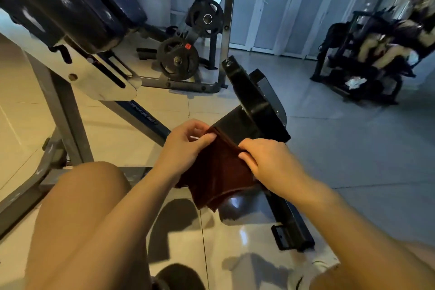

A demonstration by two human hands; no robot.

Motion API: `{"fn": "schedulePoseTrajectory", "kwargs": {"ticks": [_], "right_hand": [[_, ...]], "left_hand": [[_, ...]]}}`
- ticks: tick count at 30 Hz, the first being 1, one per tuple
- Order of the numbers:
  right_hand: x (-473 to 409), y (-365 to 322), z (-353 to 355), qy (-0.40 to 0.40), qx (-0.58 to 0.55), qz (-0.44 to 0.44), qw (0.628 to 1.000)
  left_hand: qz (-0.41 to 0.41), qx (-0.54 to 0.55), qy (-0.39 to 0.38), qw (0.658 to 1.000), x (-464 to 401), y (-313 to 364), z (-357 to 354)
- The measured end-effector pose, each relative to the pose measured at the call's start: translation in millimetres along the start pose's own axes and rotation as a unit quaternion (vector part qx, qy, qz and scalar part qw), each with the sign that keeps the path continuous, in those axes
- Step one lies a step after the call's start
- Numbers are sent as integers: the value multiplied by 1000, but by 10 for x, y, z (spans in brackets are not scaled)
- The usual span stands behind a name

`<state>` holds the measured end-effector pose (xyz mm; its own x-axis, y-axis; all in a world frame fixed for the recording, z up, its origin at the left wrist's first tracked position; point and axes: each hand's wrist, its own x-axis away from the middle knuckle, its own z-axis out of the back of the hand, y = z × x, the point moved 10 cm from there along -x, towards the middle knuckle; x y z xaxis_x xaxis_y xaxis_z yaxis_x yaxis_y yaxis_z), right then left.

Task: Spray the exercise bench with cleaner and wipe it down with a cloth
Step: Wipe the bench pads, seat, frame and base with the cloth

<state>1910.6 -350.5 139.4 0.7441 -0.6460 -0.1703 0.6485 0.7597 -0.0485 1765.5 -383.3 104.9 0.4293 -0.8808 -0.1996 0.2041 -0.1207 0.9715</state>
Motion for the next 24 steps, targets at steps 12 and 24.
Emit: {"fn": "schedulePoseTrajectory", "kwargs": {"ticks": [12, 24], "right_hand": [[-636, 334, -314, -2, -159, -98, 982], [-1255, 427, -980, -74, -126, -53, 988]], "left_hand": [[-54, -4, 115, 992, -536, -293, 7], [27, 64, 294, 953, -717, -1500, -352]]}}
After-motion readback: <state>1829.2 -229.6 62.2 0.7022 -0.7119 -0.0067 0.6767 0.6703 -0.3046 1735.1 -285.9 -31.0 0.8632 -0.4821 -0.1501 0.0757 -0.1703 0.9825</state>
